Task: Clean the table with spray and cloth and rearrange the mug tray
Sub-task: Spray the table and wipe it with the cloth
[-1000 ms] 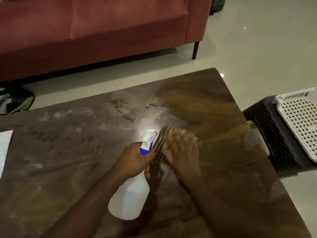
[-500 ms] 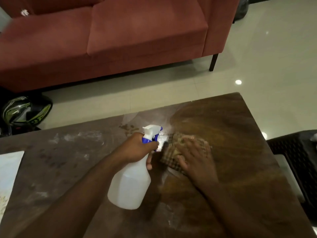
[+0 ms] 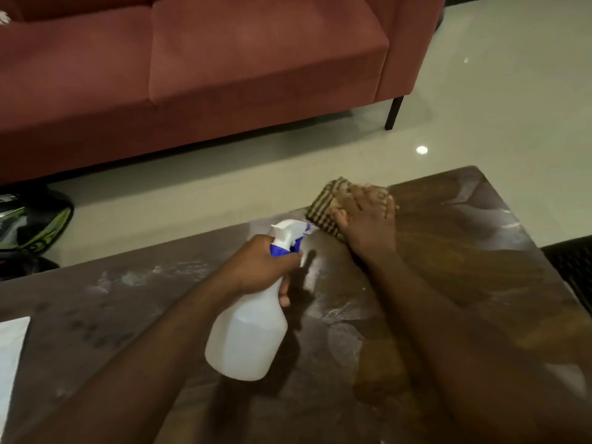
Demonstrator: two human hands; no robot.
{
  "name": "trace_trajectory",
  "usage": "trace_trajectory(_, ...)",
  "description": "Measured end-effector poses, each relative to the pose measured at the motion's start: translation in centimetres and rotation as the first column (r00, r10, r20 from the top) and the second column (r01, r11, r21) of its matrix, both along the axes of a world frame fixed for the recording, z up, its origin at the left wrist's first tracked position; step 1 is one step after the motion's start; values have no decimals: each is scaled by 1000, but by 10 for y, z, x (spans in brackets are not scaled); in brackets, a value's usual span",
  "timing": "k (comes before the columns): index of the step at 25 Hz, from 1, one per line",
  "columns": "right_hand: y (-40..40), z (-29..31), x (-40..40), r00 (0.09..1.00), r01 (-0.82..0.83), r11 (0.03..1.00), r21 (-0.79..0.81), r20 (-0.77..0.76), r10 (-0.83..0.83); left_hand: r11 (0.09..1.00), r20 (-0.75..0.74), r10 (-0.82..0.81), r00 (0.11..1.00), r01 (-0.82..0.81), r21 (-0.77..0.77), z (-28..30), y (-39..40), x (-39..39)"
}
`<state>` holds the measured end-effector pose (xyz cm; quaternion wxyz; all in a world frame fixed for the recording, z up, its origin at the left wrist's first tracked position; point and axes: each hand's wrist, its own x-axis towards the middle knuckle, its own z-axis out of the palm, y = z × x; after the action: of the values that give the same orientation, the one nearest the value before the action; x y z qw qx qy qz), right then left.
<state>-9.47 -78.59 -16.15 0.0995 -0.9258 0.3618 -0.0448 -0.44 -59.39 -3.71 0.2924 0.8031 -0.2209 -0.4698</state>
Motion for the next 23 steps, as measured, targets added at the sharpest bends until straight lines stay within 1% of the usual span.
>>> trace_trajectory(1,13,3,14,997,83,996,23,0,-83,1000,2,-17,1000,17,4,-2,7,8)
trace_trajectory(2,39,7,24,998,54,998,23,10,-55,1000,-3,-30,1000,30,-2,-3,16,14)
trace_trajectory(3,69,7,19,998,-67,998,3,15,67,999,-6,-44,999,44,-7,-3,24,18)
trace_trajectory(4,88,0,0,973,-227,973,-48,21,228,998,0,-61,998,61,-6,-1,30,22)
trace_trajectory(5,89,-2,-27,951,-309,950,-49,12,310,998,0,-68,998,68,-2,1,38,27)
trace_trajectory(6,79,0,-47,952,-306,951,-42,8,306,998,-10,-64,998,64,0,3,46,30)
trace_trajectory(7,62,5,-54,983,-184,983,-9,6,184,998,-23,-61,998,61,-2,5,52,33)
trace_trajectory(8,48,12,-49,1000,22,999,23,12,-22,998,-27,-64,998,64,-8,6,56,35)
trace_trajectory(9,48,16,-31,978,206,977,55,-5,-206,997,-18,-74,997,74,-18,6,61,37)
trace_trajectory(10,63,20,-7,961,276,956,100,-10,-277,996,-10,-80,997,79,-30,5,65,39)
trace_trajectory(11,90,21,8,976,216,968,127,-20,-216,997,-11,-78,997,77,-30,4,70,36)
trace_trajectory(12,122,20,8,998,61,991,121,-10,-60,996,-9,-82,997,81,-31,3,75,32)
trace_trajectory(13,145,12,-11,990,-140,989,39,-17,141,995,-1,-94,996,94,-27,5,79,28)
trace_trajectory(14,153,4,-47,961,-275,961,-21,-41,274,995,-2,-101,995,101,-23,7,84,23)
trace_trajectory(15,141,6,-85,961,-272,962,-21,-61,270,995,-9,-94,996,94,-20,9,90,20)
trace_trajectory(16,120,5,-111,987,-147,989,-8,-63,146,996,-15,-87,996,86,-26,9,96,18)
trace_trajectory(17,104,10,-130,996,55,998,-8,-70,-55,995,-21,-94,995,93,-38,10,100,11)
trace_trajectory(18,100,19,-134,966,239,971,-4,-103,-238,992,-15,-117,993,116,-44,11,103,4)
trace_trajectory(19,111,26,-121,931,354,934,37,-112,-348,989,-4,-142,990,142,-42,11,104,-4)
trace_trajectory(20,139,28,-110,933,358,929,92,-70,-353,987,2,-157,988,157,-37,10,105,-13)
trace_trajectory(21,177,26,-108,968,249,958,142,-62,-242,987,5,-159,987,159,-31,10,107,-22)
trace_trajectory(22,217,19,-124,998,60,993,97,-27,-58,986,9,-163,987,163,-26,12,109,-32)
trace_trajectory(23,247,20,-162,989,-146,988,54,-19,147,986,9,-166,986,166,-21,14,110,-42)
